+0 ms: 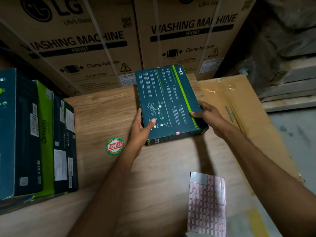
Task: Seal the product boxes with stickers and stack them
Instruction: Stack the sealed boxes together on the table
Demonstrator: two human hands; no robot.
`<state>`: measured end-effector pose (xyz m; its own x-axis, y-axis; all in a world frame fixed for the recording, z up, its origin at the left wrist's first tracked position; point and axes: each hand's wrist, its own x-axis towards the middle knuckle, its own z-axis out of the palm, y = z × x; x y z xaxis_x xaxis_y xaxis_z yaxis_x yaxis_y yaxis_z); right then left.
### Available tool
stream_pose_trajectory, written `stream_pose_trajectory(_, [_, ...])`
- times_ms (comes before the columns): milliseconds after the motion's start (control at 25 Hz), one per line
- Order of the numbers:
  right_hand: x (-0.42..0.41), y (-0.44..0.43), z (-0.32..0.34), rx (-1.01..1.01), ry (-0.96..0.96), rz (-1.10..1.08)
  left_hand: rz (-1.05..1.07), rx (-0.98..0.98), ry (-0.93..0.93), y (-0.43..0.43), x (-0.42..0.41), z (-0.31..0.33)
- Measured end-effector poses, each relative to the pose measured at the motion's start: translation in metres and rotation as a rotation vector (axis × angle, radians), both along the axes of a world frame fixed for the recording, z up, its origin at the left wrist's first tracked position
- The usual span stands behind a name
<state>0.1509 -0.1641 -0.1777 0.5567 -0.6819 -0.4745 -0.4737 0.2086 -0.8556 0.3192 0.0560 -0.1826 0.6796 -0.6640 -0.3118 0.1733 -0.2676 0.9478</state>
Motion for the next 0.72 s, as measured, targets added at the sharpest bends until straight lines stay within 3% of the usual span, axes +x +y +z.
stream_pose_trajectory(200, [-0.006, 0.001, 0.012, 0.123, -0.087, -0.056, 0.039, -0.025, 0.030, -0.006, -0.001, 0.005])
stream_pose_trajectory(720, [-0.015, -0.005, 0.002, 0.008, -0.028, -0.089, -0.057, 0.008, 0.005, -0.024, -0.001, -0.022])
